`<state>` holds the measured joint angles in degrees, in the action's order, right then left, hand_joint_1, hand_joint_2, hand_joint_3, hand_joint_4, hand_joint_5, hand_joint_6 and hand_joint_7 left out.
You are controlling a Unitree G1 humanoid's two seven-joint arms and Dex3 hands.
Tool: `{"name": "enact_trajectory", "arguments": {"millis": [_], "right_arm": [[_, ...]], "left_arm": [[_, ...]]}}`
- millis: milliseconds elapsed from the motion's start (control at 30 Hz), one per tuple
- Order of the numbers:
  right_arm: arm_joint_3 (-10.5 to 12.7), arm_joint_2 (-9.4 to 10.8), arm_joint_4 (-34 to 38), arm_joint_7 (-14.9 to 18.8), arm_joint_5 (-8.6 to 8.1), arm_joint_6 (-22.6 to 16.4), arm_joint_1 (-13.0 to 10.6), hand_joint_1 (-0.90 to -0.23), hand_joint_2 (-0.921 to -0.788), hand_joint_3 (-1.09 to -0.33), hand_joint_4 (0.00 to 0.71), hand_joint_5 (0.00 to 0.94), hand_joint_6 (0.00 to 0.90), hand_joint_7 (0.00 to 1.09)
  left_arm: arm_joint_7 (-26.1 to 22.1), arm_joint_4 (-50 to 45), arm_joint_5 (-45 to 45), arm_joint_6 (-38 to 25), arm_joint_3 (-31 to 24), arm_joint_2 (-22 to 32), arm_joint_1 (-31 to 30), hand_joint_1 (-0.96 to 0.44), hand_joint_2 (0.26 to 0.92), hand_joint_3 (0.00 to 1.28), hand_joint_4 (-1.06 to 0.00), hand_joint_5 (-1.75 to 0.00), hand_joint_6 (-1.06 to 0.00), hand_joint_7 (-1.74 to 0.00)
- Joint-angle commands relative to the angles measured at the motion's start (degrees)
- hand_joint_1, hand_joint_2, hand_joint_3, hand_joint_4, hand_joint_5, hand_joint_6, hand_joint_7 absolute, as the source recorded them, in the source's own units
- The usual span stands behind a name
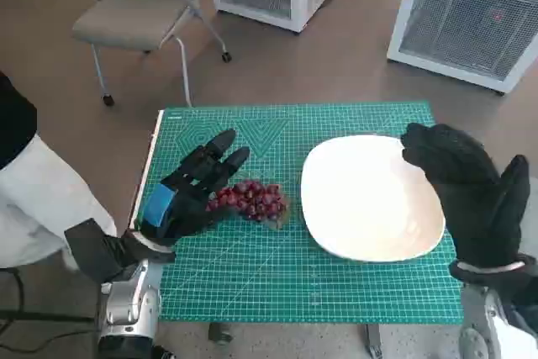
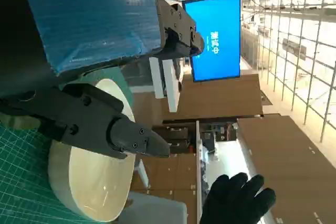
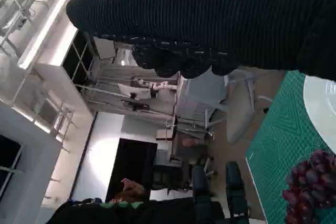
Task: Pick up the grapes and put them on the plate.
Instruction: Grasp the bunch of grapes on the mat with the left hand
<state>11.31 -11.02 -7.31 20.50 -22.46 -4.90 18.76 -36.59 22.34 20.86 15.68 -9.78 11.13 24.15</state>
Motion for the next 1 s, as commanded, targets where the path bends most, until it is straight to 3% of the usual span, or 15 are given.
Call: {"name": "enact_trajectory", "arguments": {"millis": [33,1000], "right_arm": [[-0.02,-0.03,0.25,-0.29,-0.21,0.82,-0.95,-0.319,-0.921,-0.602,0.376,0.907,0.266,1.04],[0.03,-0.03,0.27,-0.46,-0.12,0.88,-0.85,-0.32,-0.921,-0.602,0.376,0.906,0.265,1.04]], "left_arm": [[0.02,-0.49,-0.16,0.33,-0.12,0.59,0.09,-0.22,0.857,0.0,-0.29,0.0,-0.36,0.0],[0.22,-0.85,-0.76,0.57,0.12,0.93,0.12,-0.23,0.857,0.0,-0.29,0.0,-0.36,0.0]]}}
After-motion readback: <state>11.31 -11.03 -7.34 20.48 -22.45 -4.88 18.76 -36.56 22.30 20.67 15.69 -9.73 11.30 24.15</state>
